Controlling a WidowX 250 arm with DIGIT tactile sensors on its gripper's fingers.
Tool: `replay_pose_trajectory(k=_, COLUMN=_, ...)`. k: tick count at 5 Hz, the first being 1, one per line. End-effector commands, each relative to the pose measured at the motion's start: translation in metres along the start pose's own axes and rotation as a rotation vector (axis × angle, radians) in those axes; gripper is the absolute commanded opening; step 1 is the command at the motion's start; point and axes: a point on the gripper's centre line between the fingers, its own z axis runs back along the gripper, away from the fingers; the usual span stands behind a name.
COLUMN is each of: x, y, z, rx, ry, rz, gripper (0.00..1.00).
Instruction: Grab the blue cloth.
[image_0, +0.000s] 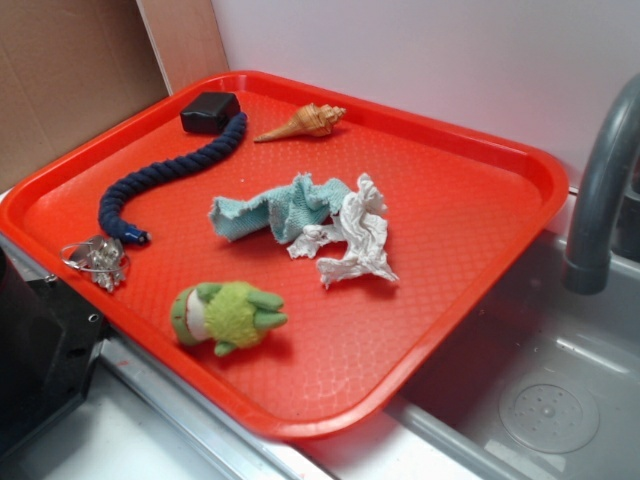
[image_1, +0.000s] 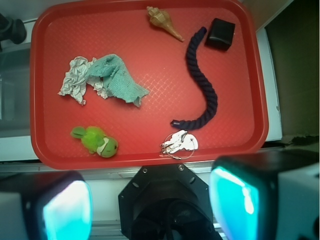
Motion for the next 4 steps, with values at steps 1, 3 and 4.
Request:
replay_pose_trajectory(k=1, x=0.000, y=0.000, z=0.000, rx=0.000, ry=0.000, rz=0.000, gripper=1.00)
replay_pose_trajectory(k=3, x=0.072, y=-0.020, z=-0.085, rx=-0.055, ry=0.027, rz=-0.485, gripper=1.00)
replay_pose_trajectory(k=4, x=0.083, y=-0.041, z=-0.122, rx=-0.059, ry=0.041, rz=-0.712, gripper=1.00)
